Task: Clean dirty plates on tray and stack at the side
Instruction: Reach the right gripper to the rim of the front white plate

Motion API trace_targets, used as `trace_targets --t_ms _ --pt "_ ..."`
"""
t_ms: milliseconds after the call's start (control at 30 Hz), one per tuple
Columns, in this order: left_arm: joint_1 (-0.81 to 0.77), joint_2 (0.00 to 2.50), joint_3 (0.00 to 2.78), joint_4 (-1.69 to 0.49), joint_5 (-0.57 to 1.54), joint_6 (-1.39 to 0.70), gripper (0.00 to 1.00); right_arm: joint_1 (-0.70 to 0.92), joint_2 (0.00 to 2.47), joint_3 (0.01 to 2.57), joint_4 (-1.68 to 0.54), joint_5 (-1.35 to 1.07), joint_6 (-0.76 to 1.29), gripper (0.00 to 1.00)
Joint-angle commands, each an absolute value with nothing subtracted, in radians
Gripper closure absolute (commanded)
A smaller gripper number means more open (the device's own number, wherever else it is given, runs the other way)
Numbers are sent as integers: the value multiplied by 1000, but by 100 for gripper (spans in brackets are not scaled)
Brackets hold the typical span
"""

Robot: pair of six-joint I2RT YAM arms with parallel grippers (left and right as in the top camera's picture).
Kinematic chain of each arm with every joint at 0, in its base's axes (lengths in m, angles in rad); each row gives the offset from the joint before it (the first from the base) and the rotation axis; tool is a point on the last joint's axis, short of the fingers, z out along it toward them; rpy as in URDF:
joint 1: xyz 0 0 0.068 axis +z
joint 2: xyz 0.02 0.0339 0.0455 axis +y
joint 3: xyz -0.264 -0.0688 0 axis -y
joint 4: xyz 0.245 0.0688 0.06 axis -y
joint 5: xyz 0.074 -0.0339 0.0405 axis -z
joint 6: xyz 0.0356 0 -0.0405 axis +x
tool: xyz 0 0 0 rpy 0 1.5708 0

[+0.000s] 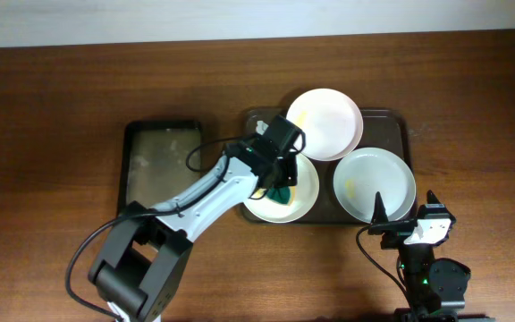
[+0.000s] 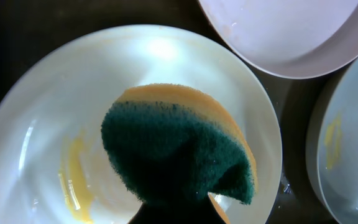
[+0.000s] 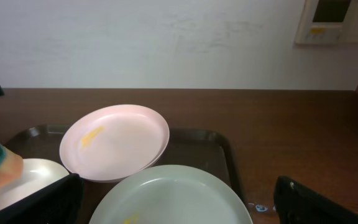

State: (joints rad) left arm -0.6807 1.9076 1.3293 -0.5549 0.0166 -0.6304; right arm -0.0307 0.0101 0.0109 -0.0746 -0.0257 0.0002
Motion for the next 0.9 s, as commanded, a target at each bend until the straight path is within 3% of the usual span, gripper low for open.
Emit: trace_targets --t_ms 0,233,433,500,700,800,867 --pt "-680 1932 1329 -550 -55 -665 100 -27 6 6 -77 -21 4 2" --pt "-667 1932 1328 -561 -68 -665 100 -27 6 6 -78 -25 9 2" --pt "-666 1932 1328 -554 -68 -665 100 -27 6 6 79 -517 143 2" --pt "-666 1932 1328 -563 -68 -665 100 -27 6 6 111 -528 144 2" --pt "-663 1932 1328 -572 -68 -665 100 -27 6 43 480 -577 230 2" --pt "-662 1932 1328 -573 -68 -665 100 -28 15 179 347 -423 228 1" --pt "-663 1932 1328 -573 -68 -665 100 -28 70 361 85 -286 150 2"
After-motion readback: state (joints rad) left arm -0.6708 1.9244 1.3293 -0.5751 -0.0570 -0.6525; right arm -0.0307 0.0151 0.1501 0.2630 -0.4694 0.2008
